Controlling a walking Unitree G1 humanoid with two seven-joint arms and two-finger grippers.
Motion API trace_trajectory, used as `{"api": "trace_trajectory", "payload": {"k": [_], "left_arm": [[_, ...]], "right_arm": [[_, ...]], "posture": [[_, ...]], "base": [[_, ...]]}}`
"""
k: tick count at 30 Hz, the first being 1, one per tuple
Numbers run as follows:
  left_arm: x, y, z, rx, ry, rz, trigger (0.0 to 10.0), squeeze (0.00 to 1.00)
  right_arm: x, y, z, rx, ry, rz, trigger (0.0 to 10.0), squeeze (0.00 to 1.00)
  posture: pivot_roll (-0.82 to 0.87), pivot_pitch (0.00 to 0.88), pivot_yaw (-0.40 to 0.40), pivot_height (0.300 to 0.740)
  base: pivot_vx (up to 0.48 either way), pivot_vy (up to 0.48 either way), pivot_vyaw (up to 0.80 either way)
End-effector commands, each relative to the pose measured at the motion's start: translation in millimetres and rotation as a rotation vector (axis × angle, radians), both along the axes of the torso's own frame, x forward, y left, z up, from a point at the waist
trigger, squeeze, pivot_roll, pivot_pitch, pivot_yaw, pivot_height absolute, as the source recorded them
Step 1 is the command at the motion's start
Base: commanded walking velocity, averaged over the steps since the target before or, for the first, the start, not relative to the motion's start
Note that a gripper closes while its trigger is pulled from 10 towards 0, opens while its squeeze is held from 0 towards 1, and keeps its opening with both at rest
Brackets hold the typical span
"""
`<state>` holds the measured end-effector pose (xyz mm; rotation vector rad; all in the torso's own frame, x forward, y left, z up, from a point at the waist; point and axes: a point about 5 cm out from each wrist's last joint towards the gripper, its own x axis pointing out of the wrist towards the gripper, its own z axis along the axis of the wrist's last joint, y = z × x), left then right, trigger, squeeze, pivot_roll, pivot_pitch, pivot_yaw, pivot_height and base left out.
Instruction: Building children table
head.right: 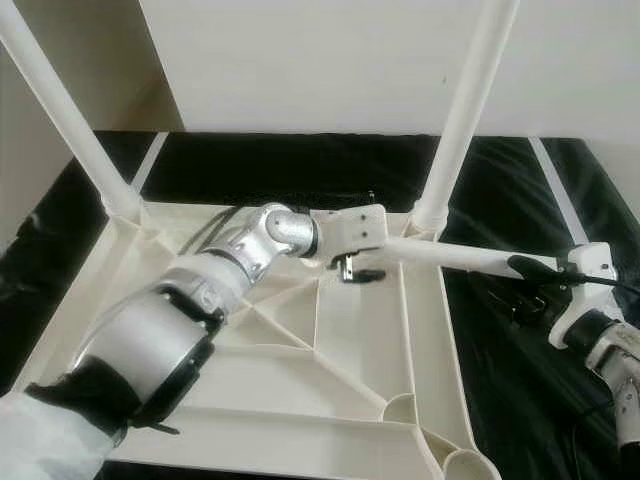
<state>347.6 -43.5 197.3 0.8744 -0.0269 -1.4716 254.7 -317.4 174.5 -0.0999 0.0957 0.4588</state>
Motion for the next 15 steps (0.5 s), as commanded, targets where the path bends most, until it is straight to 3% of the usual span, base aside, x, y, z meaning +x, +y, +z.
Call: {"api": "trace_trajectory", "payload": {"k": [1, 15], "left_arm": [[-4.8, -0.8, -6.0, 0.039, 0.017, -0.053, 10.0, 0.00], [-8.5, 4.6, -15.7, 0.111, 0.025, -0.112, 10.0, 0.00]], "right_arm": [[-1.9, -2.4, 1.2, -0.007, 0.008, -0.005, 10.0, 0.00], [-2.4, -1.8, 3.2, 0.006, 0.009, 0.015, 10.0, 0.00]], "posture": [[-0.08, 0.130, 0.039, 0.740], [-0.08, 0.132, 0.038, 0.740]], "base": [[0.000, 0.000, 0.00], [0.000, 0.000, 0.00]]}}
